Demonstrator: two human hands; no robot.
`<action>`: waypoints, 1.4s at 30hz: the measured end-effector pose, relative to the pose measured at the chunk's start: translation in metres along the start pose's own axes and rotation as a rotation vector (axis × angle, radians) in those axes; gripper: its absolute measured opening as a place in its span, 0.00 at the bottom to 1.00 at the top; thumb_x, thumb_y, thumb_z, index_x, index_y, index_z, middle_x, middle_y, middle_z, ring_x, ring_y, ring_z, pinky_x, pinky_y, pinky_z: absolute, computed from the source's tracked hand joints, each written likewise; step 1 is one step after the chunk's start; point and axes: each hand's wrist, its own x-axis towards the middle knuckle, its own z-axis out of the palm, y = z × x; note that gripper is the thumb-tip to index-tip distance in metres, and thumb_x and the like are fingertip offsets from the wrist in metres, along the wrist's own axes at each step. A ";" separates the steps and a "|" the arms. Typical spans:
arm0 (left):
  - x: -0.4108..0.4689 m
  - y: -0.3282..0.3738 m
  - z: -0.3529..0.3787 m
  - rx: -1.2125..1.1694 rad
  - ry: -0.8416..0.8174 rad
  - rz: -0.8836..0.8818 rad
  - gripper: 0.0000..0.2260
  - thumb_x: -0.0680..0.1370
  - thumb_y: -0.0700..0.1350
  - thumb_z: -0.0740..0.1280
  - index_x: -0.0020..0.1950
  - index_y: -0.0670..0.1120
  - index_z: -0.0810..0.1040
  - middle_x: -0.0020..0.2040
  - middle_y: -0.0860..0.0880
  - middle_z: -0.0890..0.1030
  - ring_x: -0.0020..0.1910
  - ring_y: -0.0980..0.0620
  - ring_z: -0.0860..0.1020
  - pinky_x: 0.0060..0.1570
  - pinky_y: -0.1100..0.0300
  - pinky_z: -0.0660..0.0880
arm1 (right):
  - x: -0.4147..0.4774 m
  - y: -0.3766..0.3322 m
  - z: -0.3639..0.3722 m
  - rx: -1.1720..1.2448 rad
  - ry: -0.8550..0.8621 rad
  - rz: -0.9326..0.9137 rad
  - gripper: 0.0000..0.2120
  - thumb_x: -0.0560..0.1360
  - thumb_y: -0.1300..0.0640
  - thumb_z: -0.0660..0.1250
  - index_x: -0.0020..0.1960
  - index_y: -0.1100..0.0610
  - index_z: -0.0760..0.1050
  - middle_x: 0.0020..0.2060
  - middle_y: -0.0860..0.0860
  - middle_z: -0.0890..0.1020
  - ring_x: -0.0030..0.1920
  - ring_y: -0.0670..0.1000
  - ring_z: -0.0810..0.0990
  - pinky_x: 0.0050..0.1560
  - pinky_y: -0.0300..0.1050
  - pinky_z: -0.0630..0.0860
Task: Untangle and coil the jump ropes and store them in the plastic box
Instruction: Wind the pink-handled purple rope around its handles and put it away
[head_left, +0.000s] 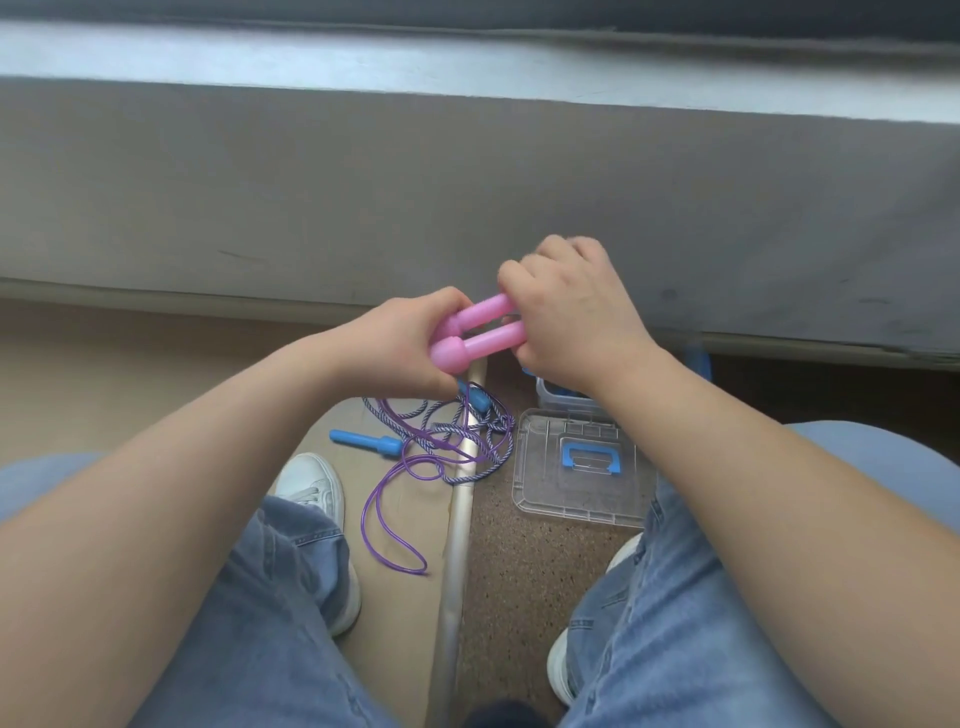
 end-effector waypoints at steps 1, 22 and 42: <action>0.000 -0.001 0.000 0.015 -0.008 0.008 0.27 0.66 0.43 0.74 0.61 0.59 0.70 0.47 0.57 0.77 0.38 0.60 0.76 0.33 0.64 0.69 | 0.000 -0.002 -0.002 0.004 -0.076 0.018 0.13 0.64 0.58 0.68 0.43 0.52 0.64 0.38 0.53 0.79 0.42 0.60 0.77 0.43 0.50 0.68; 0.021 0.006 0.050 -0.135 0.257 -0.034 0.11 0.83 0.49 0.58 0.62 0.47 0.69 0.44 0.47 0.80 0.49 0.41 0.79 0.43 0.56 0.67 | 0.000 0.002 -0.011 1.011 -0.102 0.673 0.15 0.77 0.56 0.63 0.34 0.53 0.63 0.26 0.47 0.66 0.29 0.52 0.63 0.31 0.45 0.60; 0.030 -0.006 0.002 0.101 0.096 0.099 0.27 0.81 0.60 0.61 0.25 0.48 0.69 0.21 0.50 0.63 0.25 0.53 0.61 0.27 0.59 0.62 | -0.022 -0.014 0.013 0.279 -0.307 -0.221 0.08 0.76 0.53 0.62 0.54 0.50 0.75 0.45 0.51 0.82 0.46 0.60 0.80 0.40 0.48 0.69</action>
